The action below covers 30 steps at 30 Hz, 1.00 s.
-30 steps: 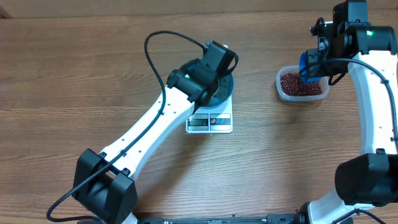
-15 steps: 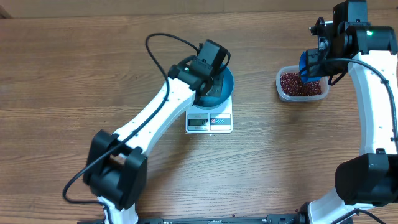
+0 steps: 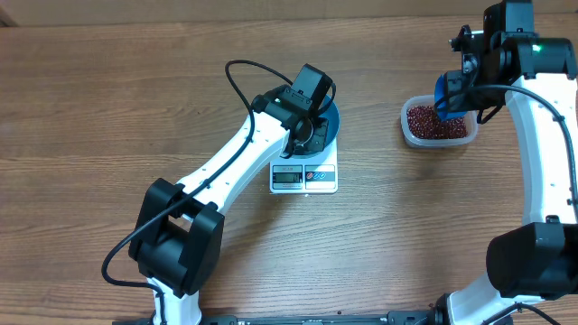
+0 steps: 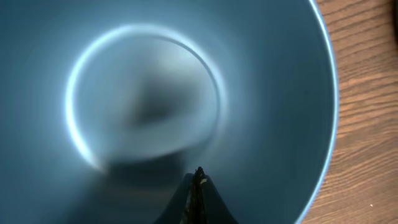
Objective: Scoop item into bowl and weigh 150g on scale
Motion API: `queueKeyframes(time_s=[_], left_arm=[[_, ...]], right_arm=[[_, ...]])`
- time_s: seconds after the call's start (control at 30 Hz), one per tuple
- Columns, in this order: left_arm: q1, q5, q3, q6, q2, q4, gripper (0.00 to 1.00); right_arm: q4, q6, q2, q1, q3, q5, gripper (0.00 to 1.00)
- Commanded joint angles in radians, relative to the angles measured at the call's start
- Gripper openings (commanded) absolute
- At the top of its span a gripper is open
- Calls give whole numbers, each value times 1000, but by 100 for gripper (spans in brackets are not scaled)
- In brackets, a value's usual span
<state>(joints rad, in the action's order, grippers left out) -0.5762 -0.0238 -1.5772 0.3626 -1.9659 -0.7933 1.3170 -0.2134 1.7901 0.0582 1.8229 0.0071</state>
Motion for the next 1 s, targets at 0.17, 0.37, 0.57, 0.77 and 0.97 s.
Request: queueKeyframes(time_s=[0.17,0.37,0.57,0.77,0.97], left_arm=[[-12,-108,-8,-27,1,4,4],[-12,-107,-8,-28,1,17,4],[-13,-107,-8,-27,1,55,4],[-13,-96,-8,-27,0,104,4],[-14,-97,-8,-26,-21,148,4]], right_arm=[[-7,4,0,3,-4,-1,4],[-8,4,0,3,-4,-1,4],[-7,4,0,3,-4,-1,4],[-7,4,0,3,-4,-1,4],[-7,4,0,3,-4,-1,4]])
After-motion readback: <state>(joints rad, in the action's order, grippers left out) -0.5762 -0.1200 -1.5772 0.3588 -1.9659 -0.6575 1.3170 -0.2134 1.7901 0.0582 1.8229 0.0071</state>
